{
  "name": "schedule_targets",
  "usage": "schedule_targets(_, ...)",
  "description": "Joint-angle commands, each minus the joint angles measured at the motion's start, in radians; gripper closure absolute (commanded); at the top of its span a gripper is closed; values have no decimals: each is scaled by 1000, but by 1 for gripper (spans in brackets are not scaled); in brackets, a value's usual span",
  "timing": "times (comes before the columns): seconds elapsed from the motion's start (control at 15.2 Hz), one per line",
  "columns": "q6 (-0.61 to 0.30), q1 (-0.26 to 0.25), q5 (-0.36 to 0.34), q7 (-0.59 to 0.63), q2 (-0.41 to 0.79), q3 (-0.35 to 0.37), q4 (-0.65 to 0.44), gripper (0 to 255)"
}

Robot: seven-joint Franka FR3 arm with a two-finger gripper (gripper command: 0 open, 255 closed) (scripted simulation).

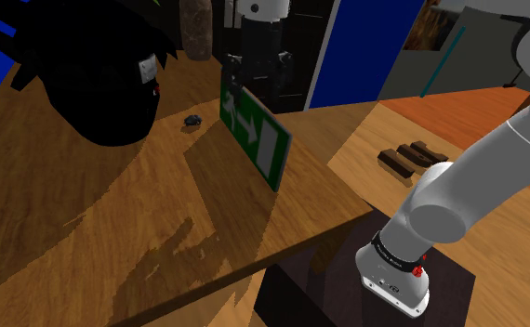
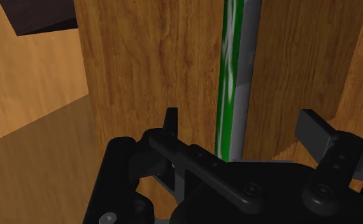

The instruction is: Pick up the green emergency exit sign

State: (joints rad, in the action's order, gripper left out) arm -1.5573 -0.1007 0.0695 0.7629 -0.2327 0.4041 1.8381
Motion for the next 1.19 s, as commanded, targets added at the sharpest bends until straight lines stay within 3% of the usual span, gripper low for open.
schedule_targets(0.0,-9,-1,1,0,-4,0,11,0)
schedule_targets(0.07,-10,0,1,-1,-4,0,13,255)
schedule_targets(0.66,-9,0,1,0,-4,0,11,255)
schedule_targets(1.12,88,2,-8,6,21,1,-108,255)
